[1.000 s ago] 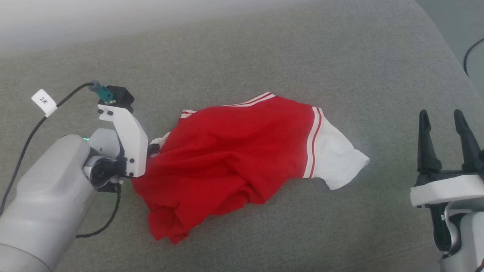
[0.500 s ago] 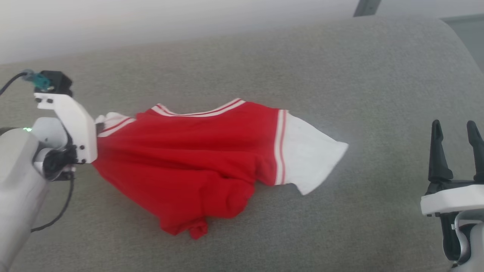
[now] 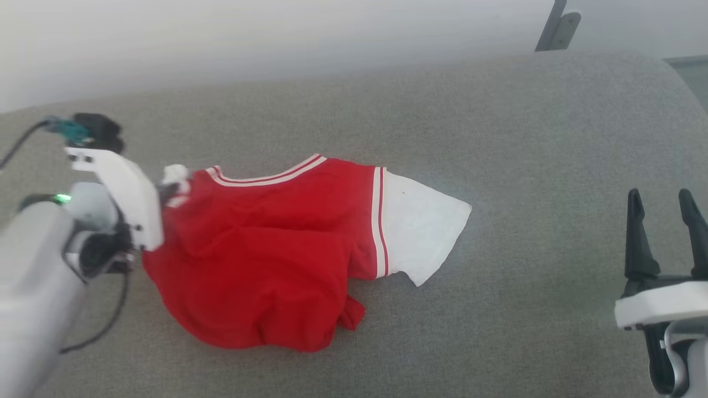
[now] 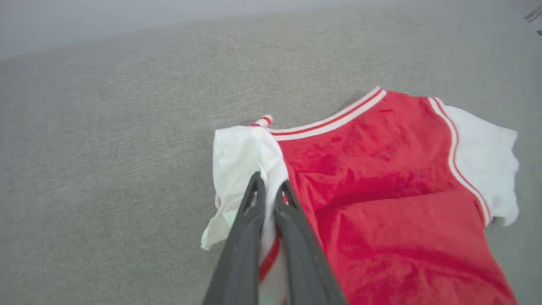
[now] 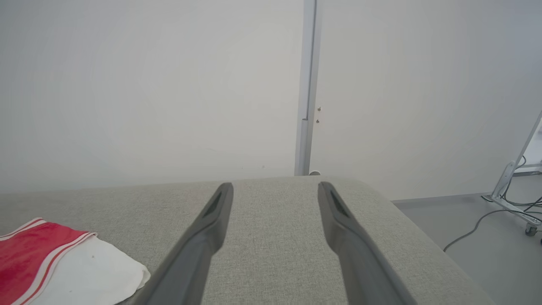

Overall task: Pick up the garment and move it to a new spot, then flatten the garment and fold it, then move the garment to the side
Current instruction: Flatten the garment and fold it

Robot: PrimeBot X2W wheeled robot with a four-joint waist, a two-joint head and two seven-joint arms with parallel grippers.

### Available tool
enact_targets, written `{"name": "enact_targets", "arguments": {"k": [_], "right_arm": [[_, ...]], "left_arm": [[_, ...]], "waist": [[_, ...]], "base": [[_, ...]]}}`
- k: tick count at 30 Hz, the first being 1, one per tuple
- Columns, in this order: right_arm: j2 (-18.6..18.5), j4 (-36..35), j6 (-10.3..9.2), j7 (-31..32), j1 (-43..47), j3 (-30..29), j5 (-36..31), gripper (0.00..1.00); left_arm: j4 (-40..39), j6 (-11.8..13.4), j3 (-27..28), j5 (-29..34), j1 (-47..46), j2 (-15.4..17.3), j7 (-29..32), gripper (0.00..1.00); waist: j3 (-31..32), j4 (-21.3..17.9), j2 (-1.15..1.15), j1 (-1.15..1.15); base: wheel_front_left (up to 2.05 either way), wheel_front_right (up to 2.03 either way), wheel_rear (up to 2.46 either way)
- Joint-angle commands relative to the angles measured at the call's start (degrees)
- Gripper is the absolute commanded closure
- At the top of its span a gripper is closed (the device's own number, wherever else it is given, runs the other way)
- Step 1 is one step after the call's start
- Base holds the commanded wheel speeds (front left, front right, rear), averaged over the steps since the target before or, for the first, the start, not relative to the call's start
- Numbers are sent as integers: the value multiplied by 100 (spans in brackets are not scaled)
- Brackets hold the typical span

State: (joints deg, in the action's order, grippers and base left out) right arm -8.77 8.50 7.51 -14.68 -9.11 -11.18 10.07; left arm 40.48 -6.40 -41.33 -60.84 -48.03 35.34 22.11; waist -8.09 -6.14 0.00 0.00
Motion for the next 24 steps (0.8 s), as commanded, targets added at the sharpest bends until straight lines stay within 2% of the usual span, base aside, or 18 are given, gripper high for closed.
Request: {"name": "enact_targets", "arguments": {"k": [1,3,10,11,14,15,17,24], "right_arm": [[-8,0,-4,2,92,7,11,0],[-12,-19,-4,13,125,-4,13,0],[31,-97,-3,43,214,-66,45,0],[34,-102,-4,42,212,-73,40,0],[55,-92,-3,46,160,-77,45,0],[57,-83,-3,46,139,-71,46,0],[66,-69,-4,42,100,-65,53,0],[46,-30,-3,18,85,-93,54,0]], "left_arm": [[-209,-28,-24,-113,174,-30,118,100],[-676,5,-81,-180,323,-69,266,100],[-2200,552,-468,-127,1057,82,806,100],[-2348,623,-514,-130,1155,86,857,91],[-2597,786,-658,-43,1372,172,961,72],[-2635,820,-682,-77,1427,168,953,62],[-2675,825,-722,-73,1508,183,959,0],[-2855,925,-526,-187,1336,452,1066,0]], "waist": [[51,5,0,0],[88,-4,0,0],[59,-29,0,0],[47,-31,0,0],[6,-44,0,0],[-5,-48,0,0],[-26,-54,0,0],[-18,-60,0,0]], "base": [[0,0,0],[0,0,0],[0,0,0],[0,0,0],[0,0,0],[0,0,0],[0,0,0],[0,0,0]]}}
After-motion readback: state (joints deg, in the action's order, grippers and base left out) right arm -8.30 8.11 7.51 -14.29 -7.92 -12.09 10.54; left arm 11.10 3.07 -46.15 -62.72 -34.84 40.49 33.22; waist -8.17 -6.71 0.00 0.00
